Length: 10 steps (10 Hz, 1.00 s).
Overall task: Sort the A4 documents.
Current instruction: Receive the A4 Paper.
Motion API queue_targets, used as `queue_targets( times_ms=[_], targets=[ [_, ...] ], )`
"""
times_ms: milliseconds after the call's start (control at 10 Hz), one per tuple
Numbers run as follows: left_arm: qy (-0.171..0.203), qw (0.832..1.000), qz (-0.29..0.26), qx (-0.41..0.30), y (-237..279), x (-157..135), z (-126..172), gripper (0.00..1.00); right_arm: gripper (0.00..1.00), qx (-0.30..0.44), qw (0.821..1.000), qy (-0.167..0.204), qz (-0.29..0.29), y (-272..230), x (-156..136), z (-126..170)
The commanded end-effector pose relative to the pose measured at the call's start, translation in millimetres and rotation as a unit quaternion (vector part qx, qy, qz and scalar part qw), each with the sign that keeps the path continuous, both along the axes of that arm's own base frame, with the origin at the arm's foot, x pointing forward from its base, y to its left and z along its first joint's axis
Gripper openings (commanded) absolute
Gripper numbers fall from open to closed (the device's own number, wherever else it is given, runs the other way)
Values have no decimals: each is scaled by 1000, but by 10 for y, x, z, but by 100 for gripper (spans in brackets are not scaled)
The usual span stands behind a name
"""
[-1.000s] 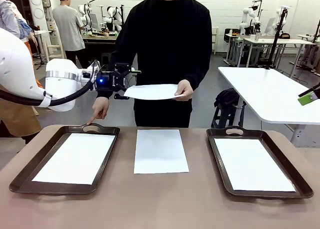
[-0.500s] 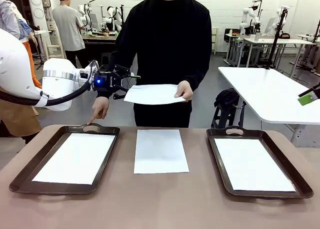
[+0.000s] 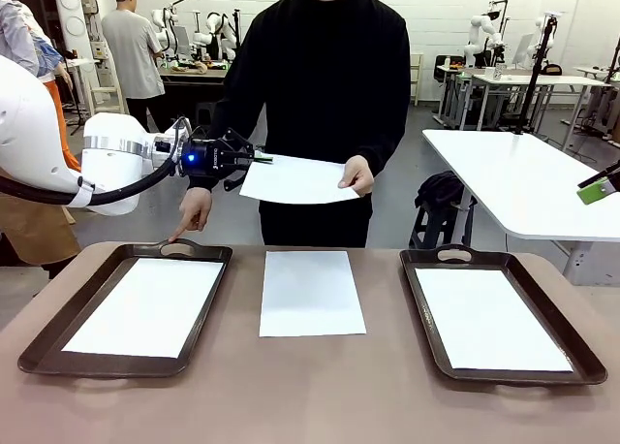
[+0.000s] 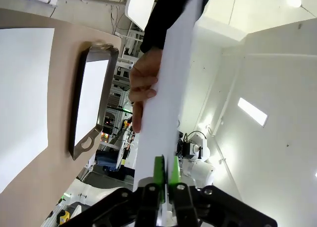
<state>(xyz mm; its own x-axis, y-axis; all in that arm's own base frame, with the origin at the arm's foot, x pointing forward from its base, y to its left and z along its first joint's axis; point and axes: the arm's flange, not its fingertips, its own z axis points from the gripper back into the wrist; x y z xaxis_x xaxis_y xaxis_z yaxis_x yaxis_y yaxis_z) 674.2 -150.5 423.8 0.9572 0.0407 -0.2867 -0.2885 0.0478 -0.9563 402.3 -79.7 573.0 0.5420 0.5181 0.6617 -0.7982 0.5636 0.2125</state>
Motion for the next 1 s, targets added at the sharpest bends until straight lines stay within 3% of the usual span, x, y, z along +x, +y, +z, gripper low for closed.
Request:
queue_targets(
  times_ms=[0,500,900],
  targets=[
    [-13,1000,-3,-2,15,-9,-29,0,100,0,1000,0,-1,3,5,-11],
    [-35,999,-12,-1,42,-57,2,0,100,0,1000,0,-1,3,5,-11],
    [-18,1000,-2,0,11,-3,-2,0,100,0,1000,0,-1,3,5,-11]
  ],
)
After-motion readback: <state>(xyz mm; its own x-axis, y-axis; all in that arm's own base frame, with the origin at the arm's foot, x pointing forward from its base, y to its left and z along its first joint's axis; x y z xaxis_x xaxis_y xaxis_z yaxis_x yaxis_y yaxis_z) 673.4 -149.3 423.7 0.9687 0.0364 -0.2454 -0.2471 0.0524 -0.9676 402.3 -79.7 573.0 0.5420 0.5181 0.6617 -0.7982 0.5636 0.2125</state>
